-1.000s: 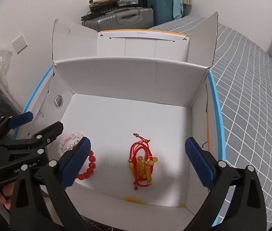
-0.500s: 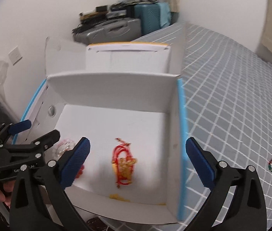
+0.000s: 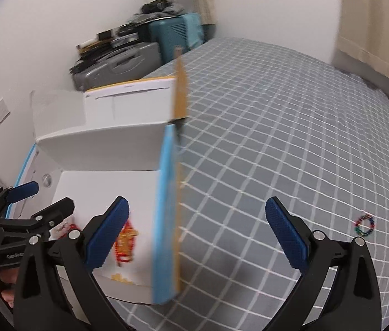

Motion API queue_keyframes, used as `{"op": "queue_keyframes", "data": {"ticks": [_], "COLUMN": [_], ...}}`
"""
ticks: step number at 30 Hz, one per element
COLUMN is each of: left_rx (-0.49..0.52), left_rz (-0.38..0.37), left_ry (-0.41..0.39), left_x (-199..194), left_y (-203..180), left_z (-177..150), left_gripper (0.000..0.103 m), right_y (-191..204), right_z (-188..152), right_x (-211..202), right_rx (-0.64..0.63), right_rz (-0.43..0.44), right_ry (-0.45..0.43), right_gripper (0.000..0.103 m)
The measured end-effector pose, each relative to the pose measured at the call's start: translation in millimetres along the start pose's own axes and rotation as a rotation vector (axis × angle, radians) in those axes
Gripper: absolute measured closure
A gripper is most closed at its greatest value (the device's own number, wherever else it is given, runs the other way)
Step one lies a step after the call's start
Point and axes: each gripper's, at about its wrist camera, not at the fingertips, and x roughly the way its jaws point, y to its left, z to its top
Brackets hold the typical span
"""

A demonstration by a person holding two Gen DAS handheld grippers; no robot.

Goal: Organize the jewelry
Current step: 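Move both tools back over the bed toward the remaining bracelets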

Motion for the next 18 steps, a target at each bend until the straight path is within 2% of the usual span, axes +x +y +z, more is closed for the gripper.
{"op": "queue_keyframes", "data": {"ticks": [6, 18], "left_rx": [0.056, 0.207], "left_rz": [-0.064, -0.193], "left_ry": [0.003, 0.006], "left_x": [10, 27], "left_y": [-49, -182], "left_z": [13, 33], "left_gripper": [0.006, 0.006], "right_y": [-57, -195], "right_z": [-7, -28], "right_x": [-13, -53], "right_rx": [0.074, 0.243], "right_rz": [-0.062, -0.207], "right_ry": [-0.008, -0.041], "right_gripper": [0.008, 0.008]}}
